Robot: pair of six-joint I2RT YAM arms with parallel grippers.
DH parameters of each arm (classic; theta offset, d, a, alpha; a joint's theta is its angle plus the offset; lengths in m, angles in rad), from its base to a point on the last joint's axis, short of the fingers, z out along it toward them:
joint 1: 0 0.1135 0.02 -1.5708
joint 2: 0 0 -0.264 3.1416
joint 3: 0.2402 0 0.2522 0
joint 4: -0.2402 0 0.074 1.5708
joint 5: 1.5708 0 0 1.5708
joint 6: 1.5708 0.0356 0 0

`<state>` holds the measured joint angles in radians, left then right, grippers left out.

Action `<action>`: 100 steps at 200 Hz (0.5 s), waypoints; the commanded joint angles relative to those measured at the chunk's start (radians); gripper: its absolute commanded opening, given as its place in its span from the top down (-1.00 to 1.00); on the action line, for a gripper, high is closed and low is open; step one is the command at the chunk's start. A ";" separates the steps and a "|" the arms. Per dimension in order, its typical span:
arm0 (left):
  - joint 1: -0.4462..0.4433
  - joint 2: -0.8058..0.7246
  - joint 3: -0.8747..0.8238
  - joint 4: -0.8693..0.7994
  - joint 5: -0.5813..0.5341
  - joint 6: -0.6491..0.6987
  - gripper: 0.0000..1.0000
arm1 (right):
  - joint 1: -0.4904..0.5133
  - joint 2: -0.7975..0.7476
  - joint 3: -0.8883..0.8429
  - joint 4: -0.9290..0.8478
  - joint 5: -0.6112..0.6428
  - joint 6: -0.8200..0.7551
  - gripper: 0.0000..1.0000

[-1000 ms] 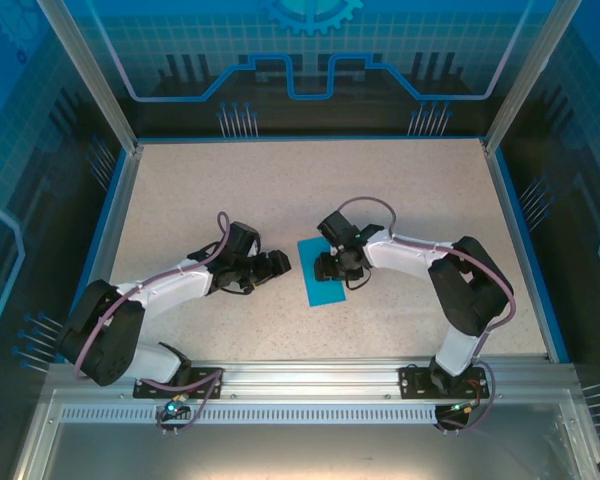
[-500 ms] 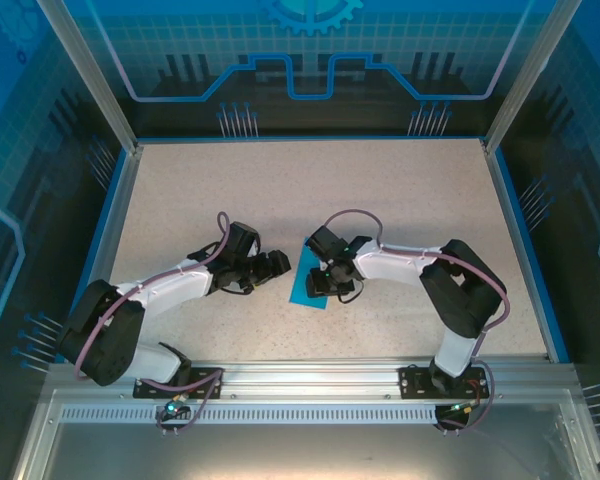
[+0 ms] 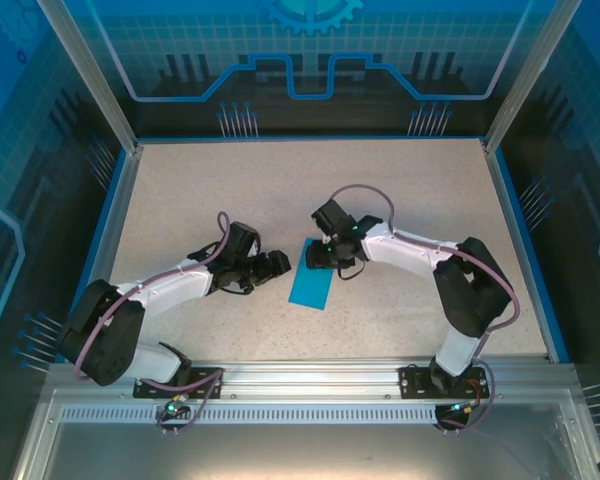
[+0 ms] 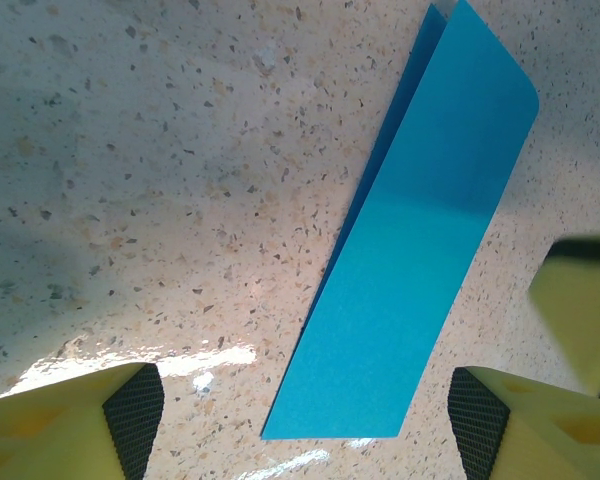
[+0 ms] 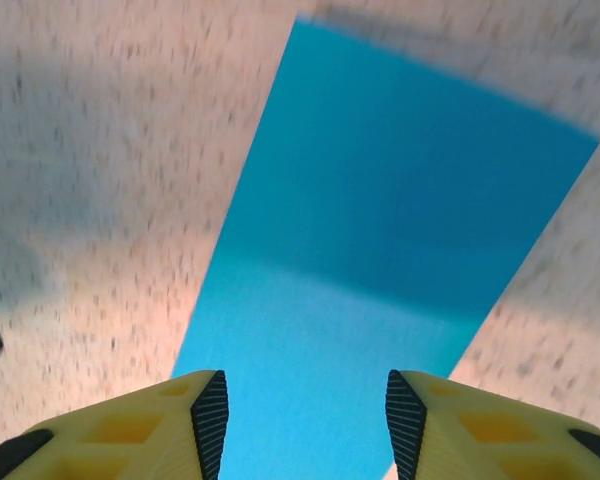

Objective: Fold a paper plane with a square sheet of paper (pick it up from the middle)
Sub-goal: Fold the square sheet of paper in half at the center of the table.

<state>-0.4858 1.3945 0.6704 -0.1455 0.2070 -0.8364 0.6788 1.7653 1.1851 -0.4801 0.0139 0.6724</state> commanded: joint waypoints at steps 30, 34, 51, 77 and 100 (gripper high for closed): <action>-0.011 0.015 0.004 -0.005 0.083 0.019 -0.59 | -0.076 0.155 0.106 -0.007 -0.024 -0.065 0.03; -0.014 0.017 0.006 -0.002 0.087 0.019 -0.59 | -0.080 0.163 0.108 -0.008 -0.022 -0.065 0.03; -0.023 0.030 0.015 -0.002 0.111 0.024 -0.59 | -0.093 0.184 0.097 -0.006 -0.005 -0.063 0.03; -0.044 0.061 0.033 -0.001 0.152 0.034 -0.60 | -0.113 0.207 0.066 0.021 -0.031 -0.057 0.03; -0.058 0.089 0.041 0.005 0.192 0.036 -0.60 | -0.125 0.223 0.041 0.042 -0.063 -0.051 0.03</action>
<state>-0.5270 1.4567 0.6765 -0.1448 0.3206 -0.8284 0.5777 1.9526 1.2621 -0.4545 -0.0143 0.6270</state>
